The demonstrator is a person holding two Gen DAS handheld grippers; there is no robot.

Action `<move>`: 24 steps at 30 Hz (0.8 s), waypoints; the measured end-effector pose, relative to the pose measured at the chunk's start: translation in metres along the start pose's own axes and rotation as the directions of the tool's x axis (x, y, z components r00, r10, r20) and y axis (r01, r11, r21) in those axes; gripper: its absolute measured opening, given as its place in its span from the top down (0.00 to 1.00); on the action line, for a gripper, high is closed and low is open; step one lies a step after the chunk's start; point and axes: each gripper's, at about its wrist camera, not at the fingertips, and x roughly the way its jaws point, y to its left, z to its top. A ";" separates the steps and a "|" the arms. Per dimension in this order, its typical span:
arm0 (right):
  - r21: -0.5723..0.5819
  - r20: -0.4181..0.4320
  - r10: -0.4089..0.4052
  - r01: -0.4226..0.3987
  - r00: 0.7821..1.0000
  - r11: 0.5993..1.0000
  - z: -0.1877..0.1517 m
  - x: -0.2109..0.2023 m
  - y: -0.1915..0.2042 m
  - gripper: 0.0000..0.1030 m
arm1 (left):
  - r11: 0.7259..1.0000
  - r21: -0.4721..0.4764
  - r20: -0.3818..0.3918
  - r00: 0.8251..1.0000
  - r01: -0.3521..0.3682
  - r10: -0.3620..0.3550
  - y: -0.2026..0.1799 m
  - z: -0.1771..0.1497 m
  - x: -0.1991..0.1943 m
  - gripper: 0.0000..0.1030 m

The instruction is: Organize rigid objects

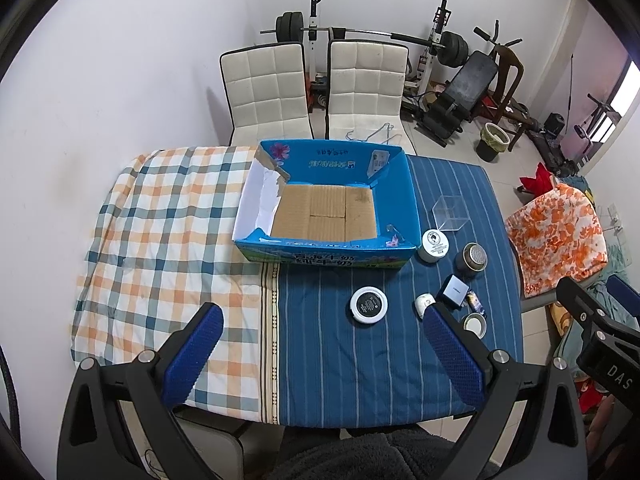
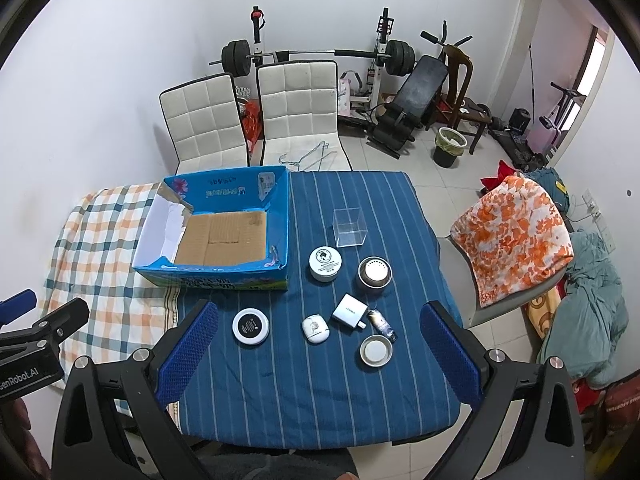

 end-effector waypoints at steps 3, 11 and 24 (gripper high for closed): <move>0.002 0.009 -0.002 0.002 1.000 1.000 0.001 -0.003 -0.001 0.00 | 1.000 0.000 0.002 1.000 0.000 0.000 0.000 -0.001 0.000 0.00; 0.000 0.011 -0.002 0.002 1.000 1.000 0.003 -0.005 -0.001 0.00 | 1.000 -0.006 0.011 1.000 -0.001 0.001 0.001 -0.002 -0.002 0.00; -0.005 0.018 -0.006 0.006 1.000 1.000 0.005 -0.009 0.001 0.00 | 1.000 -0.005 0.014 1.000 -0.001 0.001 0.003 0.001 -0.003 0.00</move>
